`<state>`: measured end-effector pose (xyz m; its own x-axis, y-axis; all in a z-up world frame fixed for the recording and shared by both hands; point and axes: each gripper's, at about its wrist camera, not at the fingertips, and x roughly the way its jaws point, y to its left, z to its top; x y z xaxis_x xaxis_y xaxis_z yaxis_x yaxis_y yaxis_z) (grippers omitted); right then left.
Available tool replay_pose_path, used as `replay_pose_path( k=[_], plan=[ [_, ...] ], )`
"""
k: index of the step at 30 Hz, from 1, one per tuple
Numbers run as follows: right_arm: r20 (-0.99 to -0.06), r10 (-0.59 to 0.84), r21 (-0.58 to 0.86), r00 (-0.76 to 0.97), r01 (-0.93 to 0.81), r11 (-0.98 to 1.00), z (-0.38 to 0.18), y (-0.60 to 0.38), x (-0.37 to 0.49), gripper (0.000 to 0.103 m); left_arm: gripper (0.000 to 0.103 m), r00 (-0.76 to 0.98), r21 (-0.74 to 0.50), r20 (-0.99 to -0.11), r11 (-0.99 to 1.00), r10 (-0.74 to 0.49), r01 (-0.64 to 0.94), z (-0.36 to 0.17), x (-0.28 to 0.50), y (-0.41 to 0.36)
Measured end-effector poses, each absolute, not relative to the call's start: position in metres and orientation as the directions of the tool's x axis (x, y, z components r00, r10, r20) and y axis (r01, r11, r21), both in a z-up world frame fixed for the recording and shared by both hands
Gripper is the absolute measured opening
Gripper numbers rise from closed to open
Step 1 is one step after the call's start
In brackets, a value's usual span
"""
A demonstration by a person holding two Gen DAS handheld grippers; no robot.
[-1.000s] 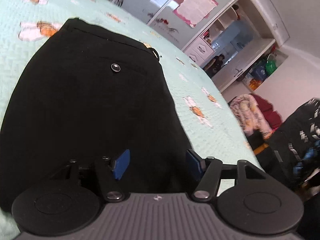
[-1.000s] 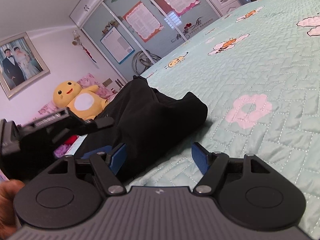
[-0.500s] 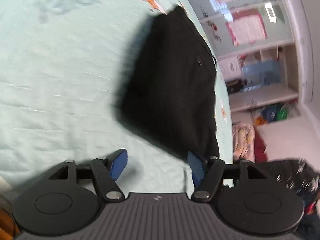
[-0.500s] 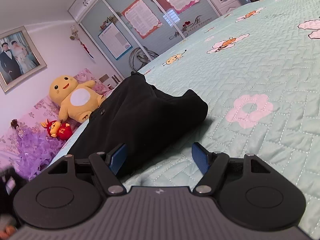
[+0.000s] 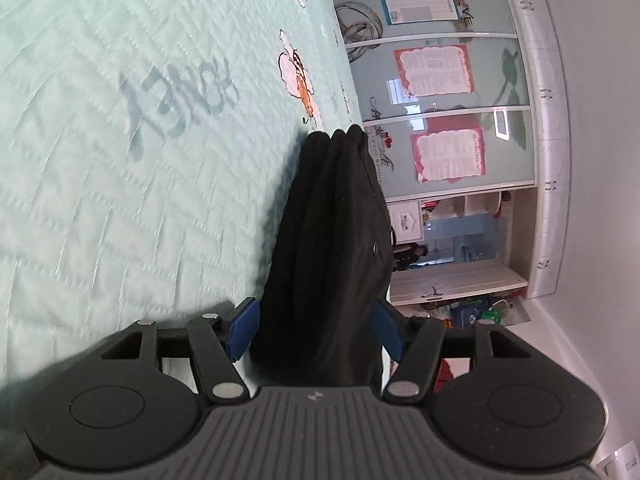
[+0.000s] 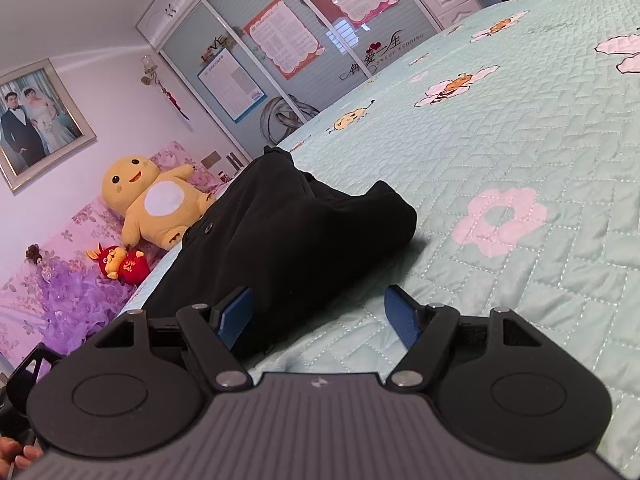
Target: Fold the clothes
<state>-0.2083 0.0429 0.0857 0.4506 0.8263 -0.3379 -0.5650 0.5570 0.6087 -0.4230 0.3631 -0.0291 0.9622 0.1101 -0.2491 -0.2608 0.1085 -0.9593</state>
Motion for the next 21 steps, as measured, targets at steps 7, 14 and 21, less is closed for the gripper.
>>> replay_pose_path(
  k=[7, 14, 21],
  plan=[
    [-0.361, 0.857, 0.712, 0.368, -0.485, 0.508, 0.098, 0.039, -0.198, 0.082, 0.074, 0.963, -0.950, -0.267, 0.163, 0.027, -0.268, -0.026, -0.416, 0.375],
    [-0.425, 0.829, 0.797, 0.362, -0.284, 0.533, 0.104, 0.021, -0.166, 0.084, 0.081, 0.966, -0.944, -0.258, 0.219, -0.020, -0.247, -0.029, -0.385, 0.380],
    [-0.416, 0.886, 0.839, 0.203, -0.291, 0.461, 0.094, 0.061, -0.129, 0.088, 0.100, 0.978, -0.954, -0.201, 0.238, -0.048, -0.184, -0.030, -0.360, 0.386]
  ],
)
